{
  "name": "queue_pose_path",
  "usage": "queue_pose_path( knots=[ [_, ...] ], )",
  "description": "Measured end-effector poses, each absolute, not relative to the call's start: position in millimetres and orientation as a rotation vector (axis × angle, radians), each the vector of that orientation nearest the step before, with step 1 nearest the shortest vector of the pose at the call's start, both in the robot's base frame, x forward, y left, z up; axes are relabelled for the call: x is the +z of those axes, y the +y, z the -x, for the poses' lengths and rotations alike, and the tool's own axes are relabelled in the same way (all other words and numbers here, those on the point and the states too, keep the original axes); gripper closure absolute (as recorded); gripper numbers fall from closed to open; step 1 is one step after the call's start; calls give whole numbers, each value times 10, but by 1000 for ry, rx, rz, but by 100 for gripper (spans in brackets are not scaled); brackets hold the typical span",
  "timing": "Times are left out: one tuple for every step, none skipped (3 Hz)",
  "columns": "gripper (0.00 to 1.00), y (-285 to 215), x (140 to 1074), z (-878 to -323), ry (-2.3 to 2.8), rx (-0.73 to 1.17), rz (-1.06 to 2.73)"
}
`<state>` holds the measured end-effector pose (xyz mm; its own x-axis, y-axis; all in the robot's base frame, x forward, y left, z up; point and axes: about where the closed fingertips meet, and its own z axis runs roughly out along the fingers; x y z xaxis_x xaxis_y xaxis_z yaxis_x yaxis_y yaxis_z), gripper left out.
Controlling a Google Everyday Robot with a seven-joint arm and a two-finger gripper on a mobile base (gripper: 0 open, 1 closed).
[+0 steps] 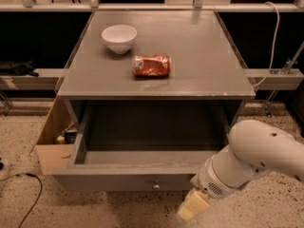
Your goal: Close top drawer
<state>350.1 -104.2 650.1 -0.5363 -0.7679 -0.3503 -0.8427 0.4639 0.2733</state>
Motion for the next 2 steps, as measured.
queue_pose_path(
  knots=[
    [0, -975, 6591, -3884, 2489, 548, 1425],
    [7, -943, 6636, -4000, 2471, 523, 1437]
  ],
)
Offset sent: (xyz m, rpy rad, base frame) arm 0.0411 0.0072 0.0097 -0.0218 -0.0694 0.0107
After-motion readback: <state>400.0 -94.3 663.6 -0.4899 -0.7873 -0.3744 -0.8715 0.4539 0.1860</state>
